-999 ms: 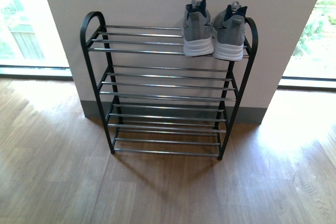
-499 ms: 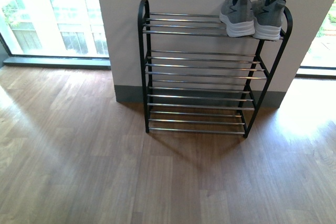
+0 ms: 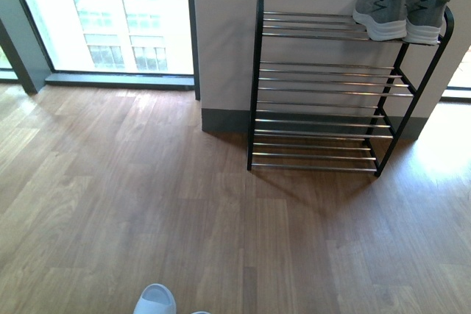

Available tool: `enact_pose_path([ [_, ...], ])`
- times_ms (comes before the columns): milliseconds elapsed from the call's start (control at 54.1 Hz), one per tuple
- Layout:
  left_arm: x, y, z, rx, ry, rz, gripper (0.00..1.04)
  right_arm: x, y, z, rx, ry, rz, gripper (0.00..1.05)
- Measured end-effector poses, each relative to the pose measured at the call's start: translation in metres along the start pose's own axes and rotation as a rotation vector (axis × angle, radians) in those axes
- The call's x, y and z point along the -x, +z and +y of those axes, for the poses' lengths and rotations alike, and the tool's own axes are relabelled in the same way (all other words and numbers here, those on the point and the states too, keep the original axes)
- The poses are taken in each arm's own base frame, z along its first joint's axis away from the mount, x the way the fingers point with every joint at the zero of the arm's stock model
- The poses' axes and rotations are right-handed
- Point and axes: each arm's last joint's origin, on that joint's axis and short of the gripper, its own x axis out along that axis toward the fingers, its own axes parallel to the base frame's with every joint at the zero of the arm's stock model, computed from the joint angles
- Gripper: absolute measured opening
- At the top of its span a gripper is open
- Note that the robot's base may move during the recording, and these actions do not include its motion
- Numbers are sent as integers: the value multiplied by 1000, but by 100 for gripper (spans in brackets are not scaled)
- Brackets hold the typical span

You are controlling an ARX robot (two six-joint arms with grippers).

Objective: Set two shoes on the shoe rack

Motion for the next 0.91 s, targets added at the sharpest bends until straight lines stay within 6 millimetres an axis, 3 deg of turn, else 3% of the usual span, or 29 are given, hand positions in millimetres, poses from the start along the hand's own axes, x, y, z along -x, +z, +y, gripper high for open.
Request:
enact_pose_path([
  [906, 0, 0, 0, 0, 0, 0, 95, 0, 0, 0, 0, 0, -1, 96],
])
